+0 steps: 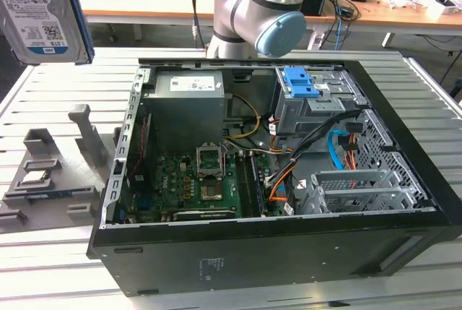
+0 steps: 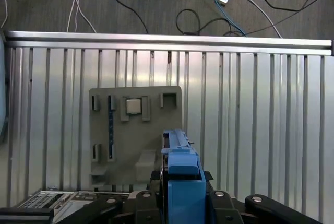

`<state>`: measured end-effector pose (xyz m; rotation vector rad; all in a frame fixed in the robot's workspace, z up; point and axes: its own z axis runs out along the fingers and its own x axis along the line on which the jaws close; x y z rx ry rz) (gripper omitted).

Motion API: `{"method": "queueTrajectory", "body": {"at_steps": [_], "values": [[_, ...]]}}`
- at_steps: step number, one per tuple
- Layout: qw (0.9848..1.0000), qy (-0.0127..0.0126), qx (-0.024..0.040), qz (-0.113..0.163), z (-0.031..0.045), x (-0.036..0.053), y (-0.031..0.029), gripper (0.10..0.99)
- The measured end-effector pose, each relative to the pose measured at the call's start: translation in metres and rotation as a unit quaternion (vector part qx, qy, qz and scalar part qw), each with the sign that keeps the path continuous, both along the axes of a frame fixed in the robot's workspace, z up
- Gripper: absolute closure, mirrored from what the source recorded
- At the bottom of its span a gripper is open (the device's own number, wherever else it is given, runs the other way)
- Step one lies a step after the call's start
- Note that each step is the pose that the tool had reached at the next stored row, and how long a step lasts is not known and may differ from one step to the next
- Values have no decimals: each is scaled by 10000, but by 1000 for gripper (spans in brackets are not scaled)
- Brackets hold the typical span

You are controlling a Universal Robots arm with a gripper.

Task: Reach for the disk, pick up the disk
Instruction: 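Pick up the disk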

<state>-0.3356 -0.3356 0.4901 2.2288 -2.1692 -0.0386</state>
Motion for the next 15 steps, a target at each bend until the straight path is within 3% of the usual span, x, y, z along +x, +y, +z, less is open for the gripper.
{"method": "queueTrajectory", "body": {"at_steps": [5,13,15], "values": [[10000,1,0,0,1,319,0,722],[10000,1,0,1,1,721,0,722],[10000,1,0,1,0,910,0,722]]}}
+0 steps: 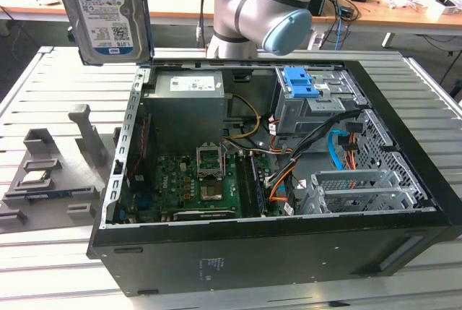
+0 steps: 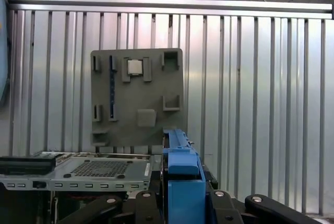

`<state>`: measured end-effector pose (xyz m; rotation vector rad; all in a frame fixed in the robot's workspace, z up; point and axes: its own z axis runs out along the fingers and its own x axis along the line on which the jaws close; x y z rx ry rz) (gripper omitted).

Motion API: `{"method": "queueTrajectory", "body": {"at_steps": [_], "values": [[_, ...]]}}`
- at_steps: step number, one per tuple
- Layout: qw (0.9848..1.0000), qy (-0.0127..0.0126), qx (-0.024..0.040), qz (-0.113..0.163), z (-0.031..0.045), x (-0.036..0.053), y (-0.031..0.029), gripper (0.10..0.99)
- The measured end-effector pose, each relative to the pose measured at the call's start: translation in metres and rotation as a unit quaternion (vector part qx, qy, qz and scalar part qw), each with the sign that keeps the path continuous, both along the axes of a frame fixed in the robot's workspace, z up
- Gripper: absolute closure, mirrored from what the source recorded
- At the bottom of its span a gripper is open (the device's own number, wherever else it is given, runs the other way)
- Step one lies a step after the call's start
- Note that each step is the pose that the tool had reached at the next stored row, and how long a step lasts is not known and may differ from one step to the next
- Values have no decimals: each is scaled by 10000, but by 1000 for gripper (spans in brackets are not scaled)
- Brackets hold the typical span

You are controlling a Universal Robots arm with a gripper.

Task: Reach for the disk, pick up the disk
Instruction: 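Pick up the disk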

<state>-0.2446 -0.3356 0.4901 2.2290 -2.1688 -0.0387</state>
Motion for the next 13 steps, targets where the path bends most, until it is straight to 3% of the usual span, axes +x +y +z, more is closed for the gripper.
{"method": "queueTrajectory", "body": {"at_steps": [4,13], "values": [[10000,0,0,-1,0,280,0,722],[10000,1,0,-1,0,752,0,722]]}}
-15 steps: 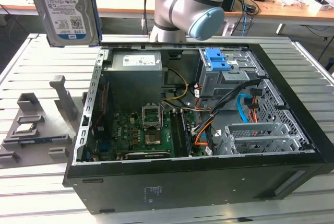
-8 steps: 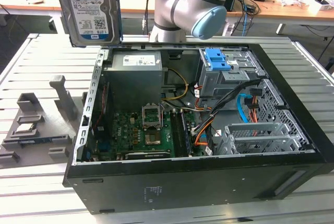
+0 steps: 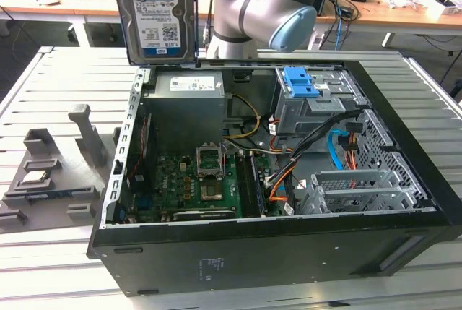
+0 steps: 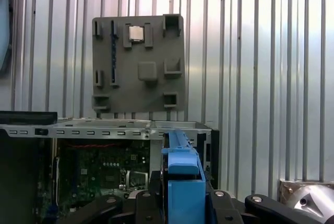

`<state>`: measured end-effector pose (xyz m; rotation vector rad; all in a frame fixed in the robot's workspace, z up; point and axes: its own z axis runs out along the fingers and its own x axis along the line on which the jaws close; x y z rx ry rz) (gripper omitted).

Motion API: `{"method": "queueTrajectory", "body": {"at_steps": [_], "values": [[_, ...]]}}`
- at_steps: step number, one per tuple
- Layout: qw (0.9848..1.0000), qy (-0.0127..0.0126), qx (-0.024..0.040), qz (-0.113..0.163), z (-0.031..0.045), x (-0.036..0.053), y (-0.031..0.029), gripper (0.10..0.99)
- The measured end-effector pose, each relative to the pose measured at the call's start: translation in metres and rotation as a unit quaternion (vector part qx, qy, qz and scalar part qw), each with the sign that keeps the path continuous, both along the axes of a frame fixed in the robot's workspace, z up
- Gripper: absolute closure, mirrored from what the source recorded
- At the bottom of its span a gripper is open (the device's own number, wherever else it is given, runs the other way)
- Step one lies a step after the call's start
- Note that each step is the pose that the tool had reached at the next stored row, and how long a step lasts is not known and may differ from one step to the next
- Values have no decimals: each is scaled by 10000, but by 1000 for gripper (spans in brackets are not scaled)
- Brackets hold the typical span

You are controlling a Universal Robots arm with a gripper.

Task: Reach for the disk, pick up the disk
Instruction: 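Pick up the disk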

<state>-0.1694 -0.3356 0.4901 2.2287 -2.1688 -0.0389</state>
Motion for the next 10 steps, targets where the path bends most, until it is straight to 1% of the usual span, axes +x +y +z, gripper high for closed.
{"method": "queueTrajectory", "body": {"at_steps": [1,6,7,9,10], "values": [[10000,0,0,-1,0,34,0,722],[10000,0,0,0,0,337,0,722],[10000,0,1,0,0,413,0,722],[10000,0,0,-1,0,491,0,722],[10000,0,0,0,0,552,0,722]]}}
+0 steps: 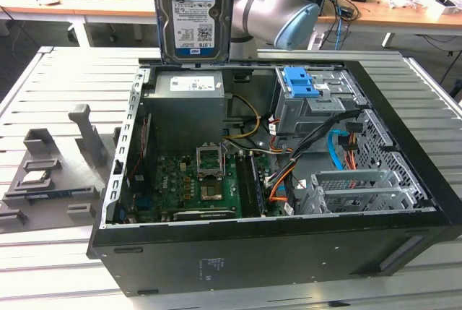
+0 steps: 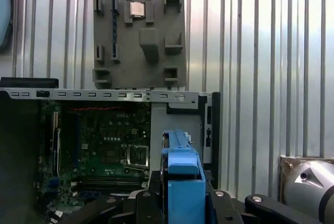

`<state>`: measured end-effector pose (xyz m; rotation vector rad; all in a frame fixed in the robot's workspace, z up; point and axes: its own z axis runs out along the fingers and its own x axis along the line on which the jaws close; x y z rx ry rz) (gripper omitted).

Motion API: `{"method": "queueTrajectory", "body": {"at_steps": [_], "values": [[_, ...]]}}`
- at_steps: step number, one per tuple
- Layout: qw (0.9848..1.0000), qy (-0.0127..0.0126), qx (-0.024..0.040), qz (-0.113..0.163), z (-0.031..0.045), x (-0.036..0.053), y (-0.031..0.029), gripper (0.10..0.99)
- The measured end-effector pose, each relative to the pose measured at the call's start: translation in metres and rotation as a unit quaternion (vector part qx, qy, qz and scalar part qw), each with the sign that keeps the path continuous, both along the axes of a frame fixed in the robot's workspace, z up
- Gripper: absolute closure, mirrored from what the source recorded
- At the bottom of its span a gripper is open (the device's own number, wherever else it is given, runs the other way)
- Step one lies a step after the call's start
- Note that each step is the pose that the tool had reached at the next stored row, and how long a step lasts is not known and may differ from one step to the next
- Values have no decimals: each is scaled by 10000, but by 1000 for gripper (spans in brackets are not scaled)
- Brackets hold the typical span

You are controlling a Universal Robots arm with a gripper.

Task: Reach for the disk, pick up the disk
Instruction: 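Pick up the disk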

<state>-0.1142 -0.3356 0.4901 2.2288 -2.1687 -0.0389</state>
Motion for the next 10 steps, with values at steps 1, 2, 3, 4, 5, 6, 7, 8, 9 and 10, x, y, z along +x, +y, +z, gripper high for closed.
{"method": "queueTrajectory", "body": {"at_steps": [1,2,3,4,5,6,7,8,9,10], "values": [[10000,0,0,-1,0,61,0,722],[10000,0,0,-1,0,98,0,722],[10000,0,0,-1,0,178,0,722],[10000,1,0,-1,0,223,0,722],[10000,1,0,0,0,275,0,722],[10000,1,0,-1,0,360,0,722],[10000,1,0,-1,0,434,0,722],[10000,1,0,-1,0,483,0,722],[10000,1,0,0,0,525,0,722],[10000,1,0,-1,0,578,0,722]]}}
